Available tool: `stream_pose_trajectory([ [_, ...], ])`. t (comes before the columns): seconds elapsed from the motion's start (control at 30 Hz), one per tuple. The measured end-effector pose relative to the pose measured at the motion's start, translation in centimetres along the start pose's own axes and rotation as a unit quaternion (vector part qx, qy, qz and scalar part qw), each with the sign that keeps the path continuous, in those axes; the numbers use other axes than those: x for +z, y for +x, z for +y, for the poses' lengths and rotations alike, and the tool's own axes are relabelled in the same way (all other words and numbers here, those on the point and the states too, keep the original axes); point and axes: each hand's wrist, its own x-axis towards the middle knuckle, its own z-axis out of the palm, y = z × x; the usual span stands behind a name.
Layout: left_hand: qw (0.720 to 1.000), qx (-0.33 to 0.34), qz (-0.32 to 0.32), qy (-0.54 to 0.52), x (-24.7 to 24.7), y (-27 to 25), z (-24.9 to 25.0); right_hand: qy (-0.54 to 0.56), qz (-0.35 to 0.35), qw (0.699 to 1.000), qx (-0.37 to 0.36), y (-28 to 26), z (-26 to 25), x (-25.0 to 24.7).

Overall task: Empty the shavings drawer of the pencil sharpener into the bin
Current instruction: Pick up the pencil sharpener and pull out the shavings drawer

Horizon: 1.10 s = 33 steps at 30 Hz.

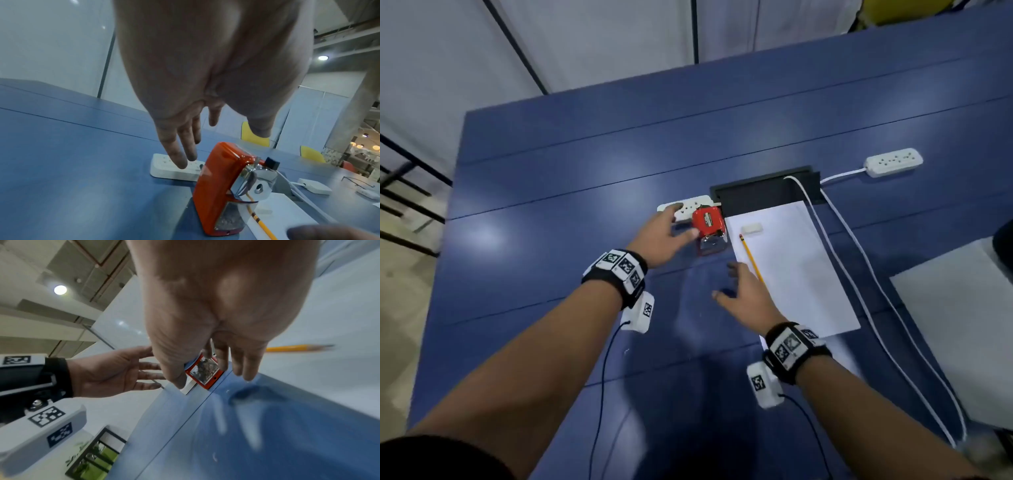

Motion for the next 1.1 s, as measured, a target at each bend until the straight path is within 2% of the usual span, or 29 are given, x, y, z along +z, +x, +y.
stream_pose_trajectory([
  [0.1,1.000,0.004,-0.028,0.003,1.3,2.3,1.3,0.084,0.053,0.995,-0.021,2.8,-0.6,0.6],
  [0.2,0.998,0.000,-0.050,0.029,2.2,3.6,2.3,0.124,0.093,0.988,-0.021,4.8,-1.4,1.4],
  [0.4,0.999,-0.018,-0.023,0.046,2.8,4.3,1.6,0.098,0.149,0.984,0.006,7.5,-3.2,2.2],
  [0.53,0.998,-0.032,-0.035,0.034,2.7,2.5,1.1,0.049,0.162,0.985,0.025,6.9,-3.9,2.2],
  [0.63,0.998,-0.039,-0.048,0.020,2.4,-0.7,0.4,0.015,0.130,0.991,0.024,4.7,-3.4,2.8],
  [0.77,0.998,-0.026,-0.049,0.006,1.7,-7.5,-1.8,-0.006,0.060,0.998,-0.003,-0.1,-3.1,3.9],
  [0.87,0.998,-0.004,-0.066,0.021,0.8,-13.8,-4.9,-0.030,0.002,0.999,-0.035,-4.7,-3.8,5.0],
  [1.0,0.992,0.030,-0.080,0.098,0.1,-22.0,-9.6,-0.047,-0.091,0.990,-0.092,-11.4,-4.7,7.4],
  [1.1,0.990,0.062,-0.093,0.087,0.9,-27.5,-12.2,-0.067,-0.142,0.982,-0.105,-16.1,-5.0,9.6],
])
